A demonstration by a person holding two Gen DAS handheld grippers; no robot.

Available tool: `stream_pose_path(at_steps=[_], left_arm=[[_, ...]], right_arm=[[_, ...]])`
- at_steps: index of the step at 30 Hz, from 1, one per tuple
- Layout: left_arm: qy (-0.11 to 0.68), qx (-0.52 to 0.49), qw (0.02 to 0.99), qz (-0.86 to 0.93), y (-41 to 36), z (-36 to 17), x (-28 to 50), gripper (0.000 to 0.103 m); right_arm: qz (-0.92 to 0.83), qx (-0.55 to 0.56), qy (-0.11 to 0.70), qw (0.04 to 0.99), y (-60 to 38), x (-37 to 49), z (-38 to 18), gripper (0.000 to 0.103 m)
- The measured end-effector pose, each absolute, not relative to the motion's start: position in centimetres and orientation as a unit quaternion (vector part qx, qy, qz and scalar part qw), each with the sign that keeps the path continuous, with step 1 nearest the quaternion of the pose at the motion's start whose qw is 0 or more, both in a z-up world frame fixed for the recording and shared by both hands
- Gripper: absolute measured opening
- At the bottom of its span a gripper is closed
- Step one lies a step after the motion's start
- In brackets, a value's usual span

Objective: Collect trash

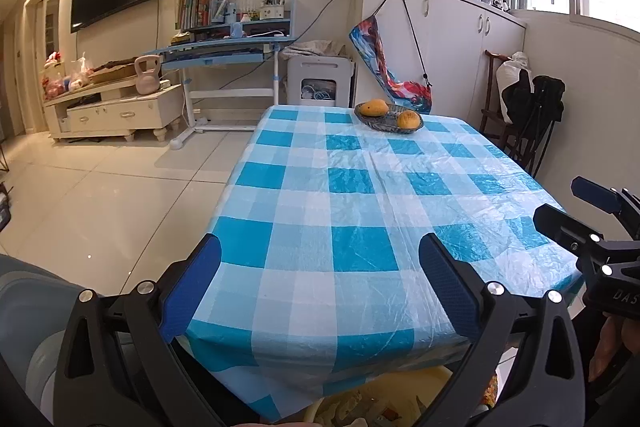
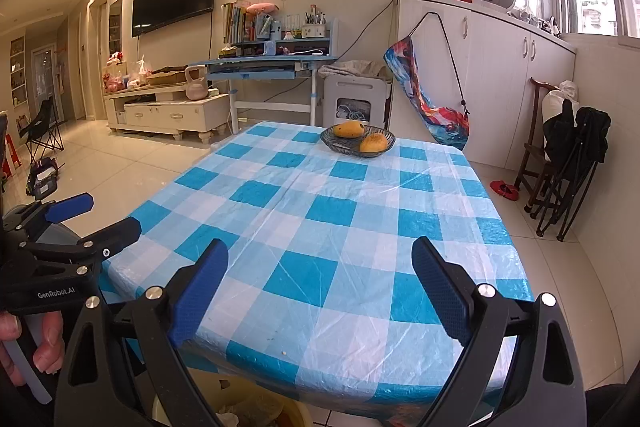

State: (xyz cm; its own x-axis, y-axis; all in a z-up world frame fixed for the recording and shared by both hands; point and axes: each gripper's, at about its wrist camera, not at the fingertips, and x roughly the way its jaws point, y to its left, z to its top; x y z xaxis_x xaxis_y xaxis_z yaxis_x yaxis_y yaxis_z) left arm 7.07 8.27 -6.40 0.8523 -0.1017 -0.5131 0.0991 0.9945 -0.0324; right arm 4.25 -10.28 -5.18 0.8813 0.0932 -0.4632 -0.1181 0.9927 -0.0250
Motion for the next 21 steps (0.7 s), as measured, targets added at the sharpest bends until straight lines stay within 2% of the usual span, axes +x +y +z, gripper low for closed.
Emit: stream_pose_path(at_steps=[21], left_arm=[[0.266,0.003,0.962,-0.055,8.00,-6.34,6.89,0.096]], right_arm=[[0.054,-0.026,0.236,0.970,-10.29,4.19,-5.17,0.089]])
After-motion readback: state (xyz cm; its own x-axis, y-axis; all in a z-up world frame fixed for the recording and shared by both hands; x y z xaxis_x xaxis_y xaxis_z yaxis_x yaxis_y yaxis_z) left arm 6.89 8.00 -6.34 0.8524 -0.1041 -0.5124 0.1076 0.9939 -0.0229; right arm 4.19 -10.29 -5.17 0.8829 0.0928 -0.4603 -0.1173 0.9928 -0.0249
